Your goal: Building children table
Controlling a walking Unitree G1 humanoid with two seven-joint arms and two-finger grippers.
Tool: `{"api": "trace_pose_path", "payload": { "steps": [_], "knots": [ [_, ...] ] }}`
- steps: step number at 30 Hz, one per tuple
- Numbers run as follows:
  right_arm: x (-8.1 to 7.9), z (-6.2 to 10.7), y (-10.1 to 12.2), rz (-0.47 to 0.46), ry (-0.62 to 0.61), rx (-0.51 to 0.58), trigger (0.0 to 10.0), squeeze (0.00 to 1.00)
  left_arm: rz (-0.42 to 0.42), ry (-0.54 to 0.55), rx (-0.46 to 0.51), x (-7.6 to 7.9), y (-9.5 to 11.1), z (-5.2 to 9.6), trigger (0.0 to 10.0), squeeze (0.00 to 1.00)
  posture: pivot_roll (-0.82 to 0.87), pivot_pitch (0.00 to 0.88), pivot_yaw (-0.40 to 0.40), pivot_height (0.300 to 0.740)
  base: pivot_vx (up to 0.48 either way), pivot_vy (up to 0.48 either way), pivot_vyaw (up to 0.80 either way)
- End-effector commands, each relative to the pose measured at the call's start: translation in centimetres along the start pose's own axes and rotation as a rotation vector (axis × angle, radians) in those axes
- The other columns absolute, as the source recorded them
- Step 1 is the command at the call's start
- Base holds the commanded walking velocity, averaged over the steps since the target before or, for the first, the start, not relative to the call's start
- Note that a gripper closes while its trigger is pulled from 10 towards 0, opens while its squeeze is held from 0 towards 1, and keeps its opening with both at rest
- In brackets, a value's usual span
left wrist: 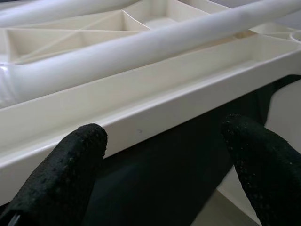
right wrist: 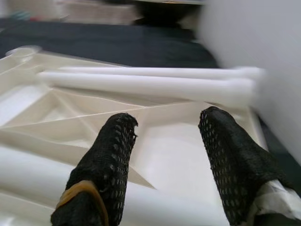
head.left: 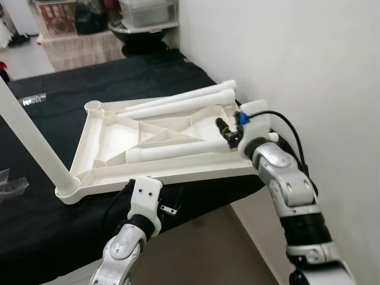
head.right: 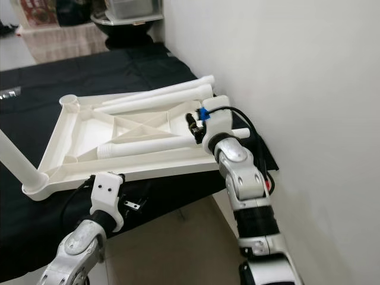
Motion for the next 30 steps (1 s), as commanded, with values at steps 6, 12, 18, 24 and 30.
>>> {"api": "trace_pose_path", "payload": {
  "steps": [6,12,18,24,30],
  "knots": [
    [0.9,-2.5,5.0,0.149,0.146,0.075,10.0,0.00,-0.006,-0.094,-0.028,1.6,-0.2,0.4,10.0,0.00,-0.03,0.099,-0.049,0.740,0.000,0.000,0.00],
    [4.1,-3.7,4.5,-0.144,-0.099,-0.043,10.0,0.00,0.001,-0.098,-0.037,2.0,-0.5,0.6,10.0,0.00,-0.02,0.082,-0.074,0.740,0.000,0.000,0.00],
    [5.4,-3.8,3.1,-0.554,-0.258,-0.073,10.0,0.00,0.010,-0.089,-0.043,2.5,-0.9,0.8,10.0,0.00,-0.01,0.032,-0.092,0.740,0.000,0.000,0.00],
    [6.3,-3.4,2.4,-0.713,-0.318,-0.096,10.0,0.00,0.009,-0.091,-0.049,2.4,-1.0,0.7,10.0,0.00,-0.02,0.033,-0.077,0.740,0.000,0.000,0.00],
    [6.2,-2.1,0.0,-0.980,-0.471,-0.239,10.0,0.00,-0.002,-0.089,-0.059,1.8,-1.2,0.3,10.0,0.00,-0.01,0.029,-0.052,0.740,0.000,0.000,0.00]
  ]
}}
Point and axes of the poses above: a point about 5 cm out from each wrist's last joint towards the gripper, its own z axis pointing back from the gripper into the wrist, its own y axis along the axis of the wrist's last joint, x = y × z, the point moved 3 cm from there along -z, pointing out of the wrist towards the gripper, and after that the axes turned 4 degrees about z, right-handed, at the moved point
